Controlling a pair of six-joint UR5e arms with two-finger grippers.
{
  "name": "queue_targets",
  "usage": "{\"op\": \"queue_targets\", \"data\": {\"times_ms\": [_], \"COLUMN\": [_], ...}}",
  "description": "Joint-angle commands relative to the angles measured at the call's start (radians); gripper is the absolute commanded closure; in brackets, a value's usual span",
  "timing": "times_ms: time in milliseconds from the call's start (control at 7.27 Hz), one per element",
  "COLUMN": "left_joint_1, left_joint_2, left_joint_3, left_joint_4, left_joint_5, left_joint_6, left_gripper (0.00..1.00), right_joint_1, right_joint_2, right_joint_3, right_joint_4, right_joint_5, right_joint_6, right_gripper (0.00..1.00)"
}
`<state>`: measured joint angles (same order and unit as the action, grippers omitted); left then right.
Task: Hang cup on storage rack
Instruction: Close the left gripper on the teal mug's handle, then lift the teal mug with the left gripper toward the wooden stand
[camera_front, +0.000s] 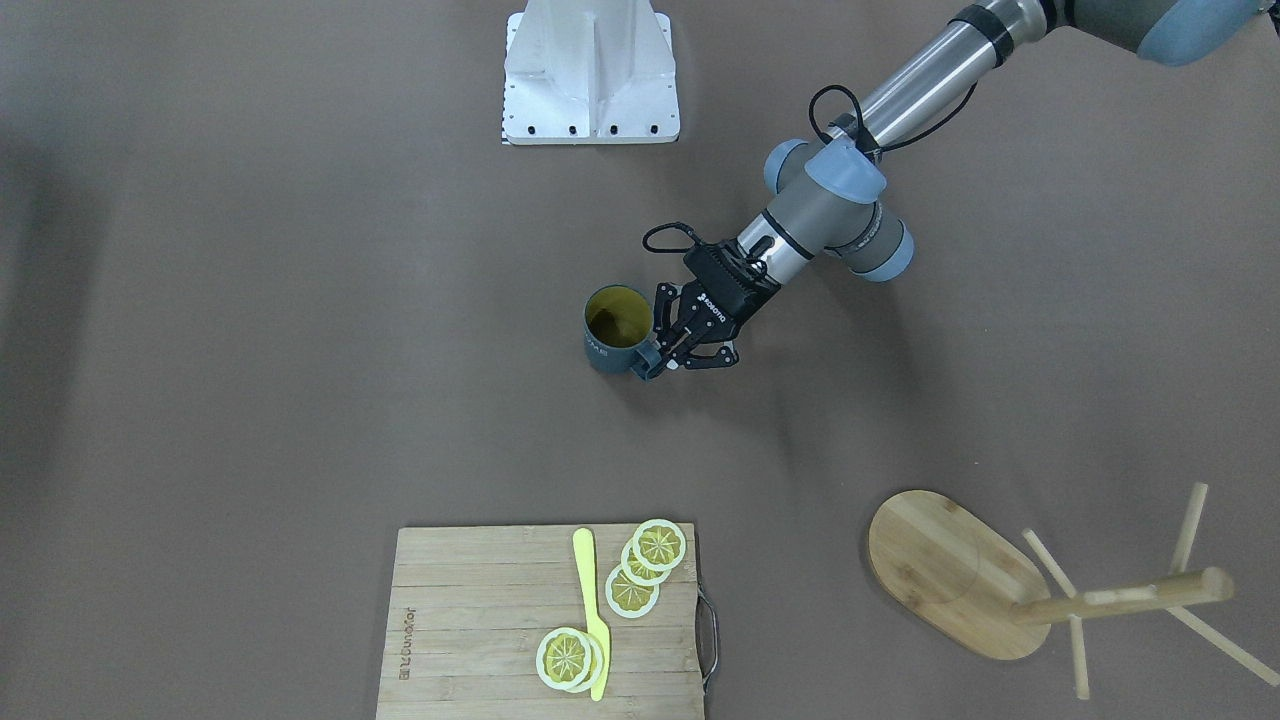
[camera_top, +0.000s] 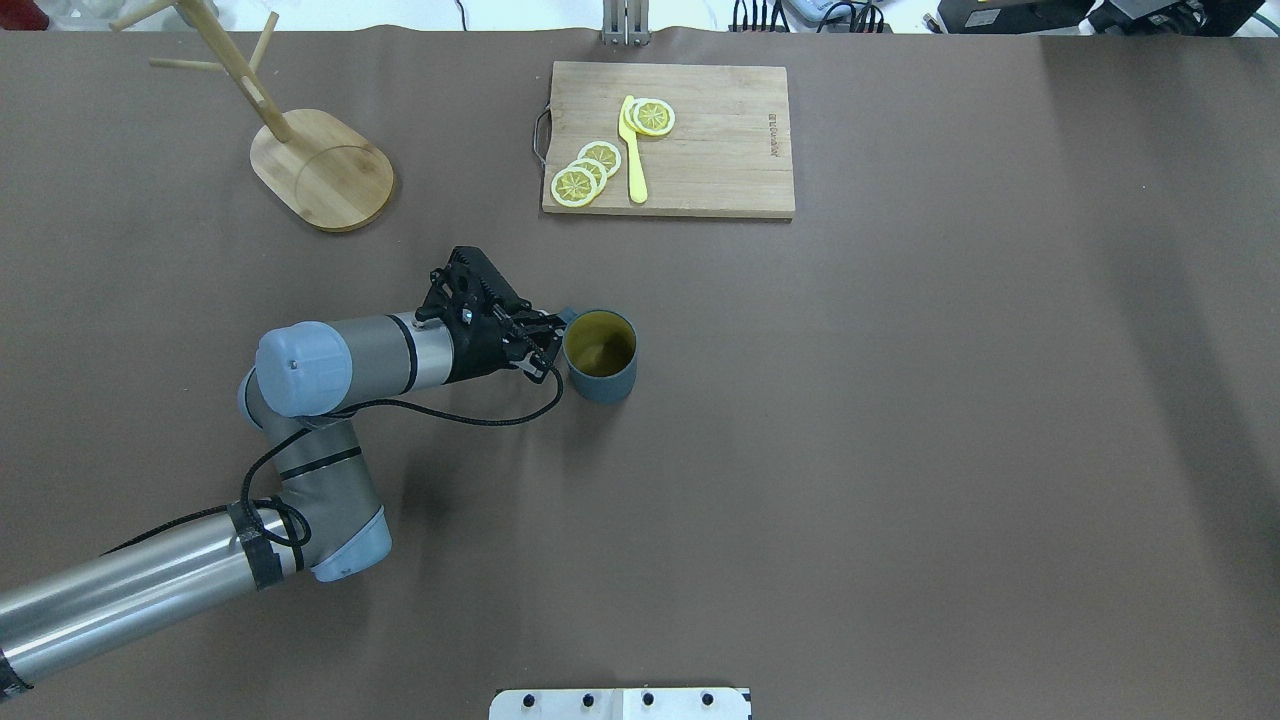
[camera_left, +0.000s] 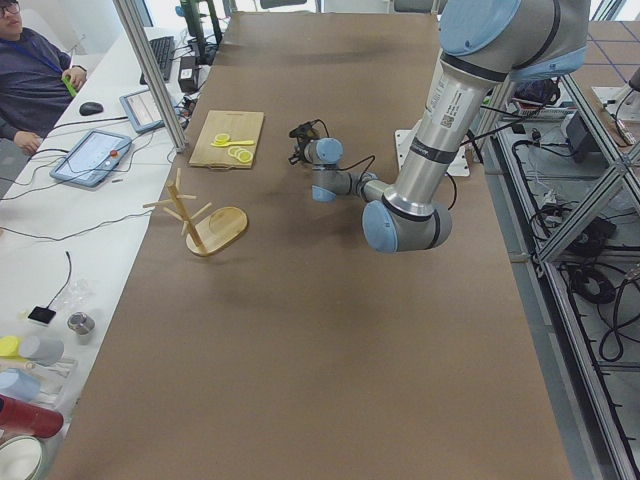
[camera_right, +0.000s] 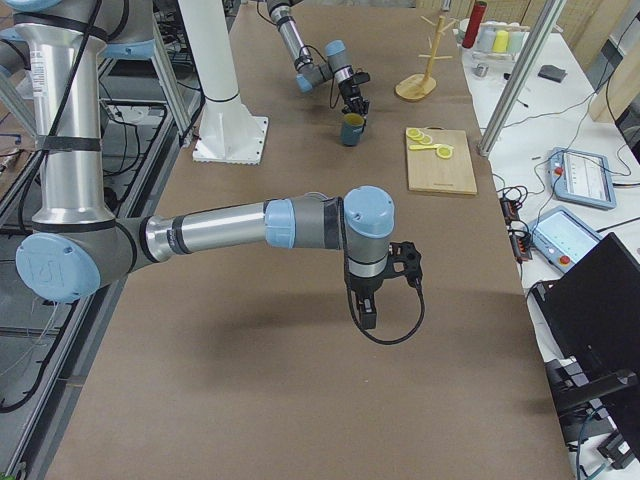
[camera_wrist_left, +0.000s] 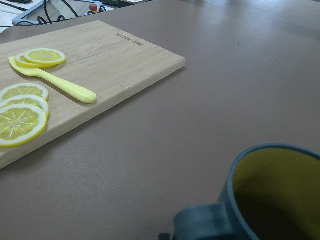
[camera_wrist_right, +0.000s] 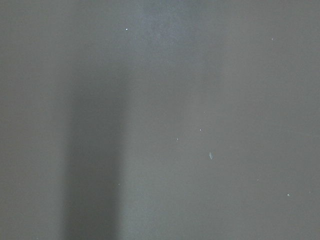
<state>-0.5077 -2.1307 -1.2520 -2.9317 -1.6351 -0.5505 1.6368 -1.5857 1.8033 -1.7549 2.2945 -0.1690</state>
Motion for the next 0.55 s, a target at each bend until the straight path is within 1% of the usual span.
{"op": "queue_targets", "data": {"times_ms": [0, 138, 413], "left_joint_1": [-0.002, -0.003, -0.009], "left_joint_2": [-0.005, -0.011, -0.012], "left_joint_3": [-0.009, -0.018, -0.064], "left_joint_4": [-0.026, -0.027, -0.026], "left_joint_5": [-0.005, -0.005, -0.003], "left_joint_6": [-0.112, -0.149, -0.334], "left_gripper": [1.0, 1.0, 1.0], "right_joint_1": [0.0, 0.0, 0.0], "right_joint_2": [-0.002, -0.005, -0.008], "right_joint_3": [-0.001, -0.001, -0.002], "right_joint_4": [0.0, 0.0, 0.0], "right_joint_5": [-0.001, -0.001, 0.002], "right_joint_6": [-0.001, -0.003, -0.003], "right_gripper": [0.0, 0.0, 0.0]}}
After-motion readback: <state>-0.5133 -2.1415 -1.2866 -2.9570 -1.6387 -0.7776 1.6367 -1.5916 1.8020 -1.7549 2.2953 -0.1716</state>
